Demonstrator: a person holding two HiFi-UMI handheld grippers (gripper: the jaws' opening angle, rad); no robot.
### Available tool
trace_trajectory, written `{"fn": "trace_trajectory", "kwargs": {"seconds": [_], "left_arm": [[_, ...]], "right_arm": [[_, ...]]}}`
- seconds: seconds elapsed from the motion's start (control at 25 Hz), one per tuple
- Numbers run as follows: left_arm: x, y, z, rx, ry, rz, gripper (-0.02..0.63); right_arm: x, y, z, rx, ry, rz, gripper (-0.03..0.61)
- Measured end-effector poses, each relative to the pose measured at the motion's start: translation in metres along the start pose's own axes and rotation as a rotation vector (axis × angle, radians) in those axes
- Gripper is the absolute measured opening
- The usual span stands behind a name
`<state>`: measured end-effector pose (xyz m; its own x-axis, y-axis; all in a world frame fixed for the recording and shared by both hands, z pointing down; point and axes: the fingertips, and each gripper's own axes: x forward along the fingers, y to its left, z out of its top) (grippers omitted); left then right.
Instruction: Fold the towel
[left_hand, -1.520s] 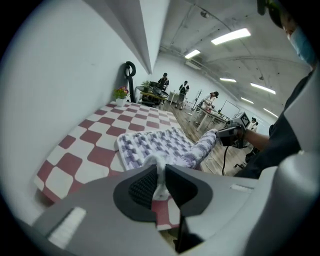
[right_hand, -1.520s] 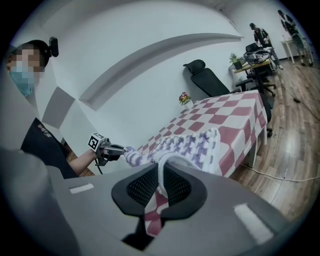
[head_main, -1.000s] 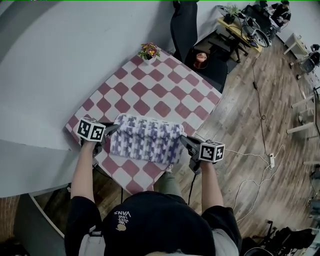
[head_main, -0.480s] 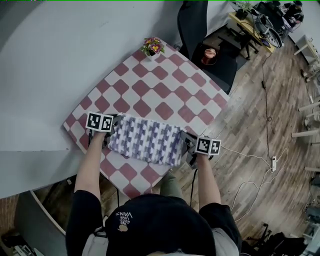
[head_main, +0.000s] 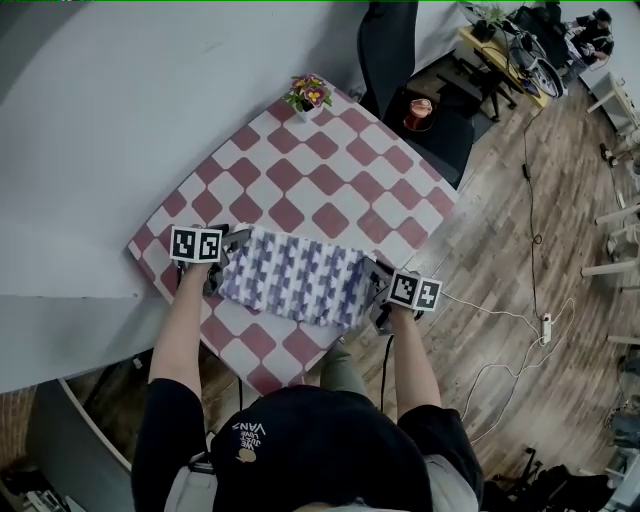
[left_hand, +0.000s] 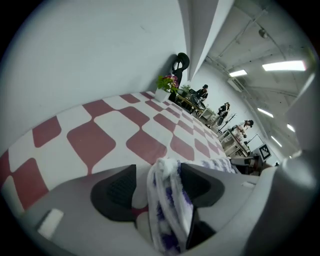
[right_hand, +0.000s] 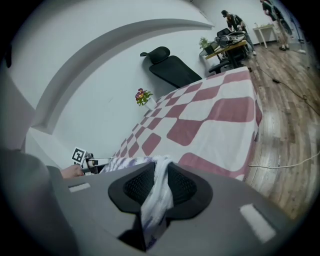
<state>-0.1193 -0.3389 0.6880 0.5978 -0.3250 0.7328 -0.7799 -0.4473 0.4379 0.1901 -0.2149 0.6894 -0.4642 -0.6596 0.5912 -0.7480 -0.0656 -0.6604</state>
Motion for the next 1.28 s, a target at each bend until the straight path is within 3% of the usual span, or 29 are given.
{"fn": "trace_trajectory", "kwargs": {"seconds": [0.12, 0.24, 0.32, 0.48, 0.6, 0.68, 0.84, 1.04, 1.28], "left_arm": [[-0.017, 0.009, -0.001, -0.024, -0.012, -0.003, 0.264], [-0.033, 0.014, 0.004, -0.043, -0.055, -0.002, 0.264], [-0.042, 0.014, 0.004, -0.039, -0.076, 0.006, 0.264], [-0.060, 0.014, 0.004, -0.002, -0.135, 0.054, 0.264], [-0.081, 0.004, 0.008, 0.119, -0.196, 0.129, 0.264], [-0.090, -0.011, 0.008, 0.179, -0.227, 0.135, 0.264], [-0.104, -0.034, -0.005, 0.222, -0.300, 0.125, 0.264], [-0.112, -0.052, -0.041, 0.250, -0.305, 0.101, 0.264], [-0.130, -0.055, -0.067, 0.331, -0.364, 0.168, 0.264]], "right_arm": [[-0.007, 0.008, 0.003, 0.054, -0.033, 0.039, 0.136], [-0.011, 0.021, 0.004, 0.220, -0.035, 0.199, 0.221], [-0.019, 0.017, 0.007, 0.294, -0.042, 0.239, 0.229], [-0.049, 0.003, 0.014, 0.264, -0.113, 0.166, 0.236], [-0.071, 0.011, 0.013, 0.182, -0.166, 0.109, 0.245], [-0.083, 0.018, 0.009, 0.128, -0.209, 0.065, 0.245], [-0.103, 0.037, -0.006, 0.051, -0.332, -0.016, 0.244], [-0.118, 0.052, -0.032, 0.069, -0.462, -0.046, 0.245], [-0.127, 0.059, -0.067, 0.058, -0.519, -0.095, 0.245]]}}
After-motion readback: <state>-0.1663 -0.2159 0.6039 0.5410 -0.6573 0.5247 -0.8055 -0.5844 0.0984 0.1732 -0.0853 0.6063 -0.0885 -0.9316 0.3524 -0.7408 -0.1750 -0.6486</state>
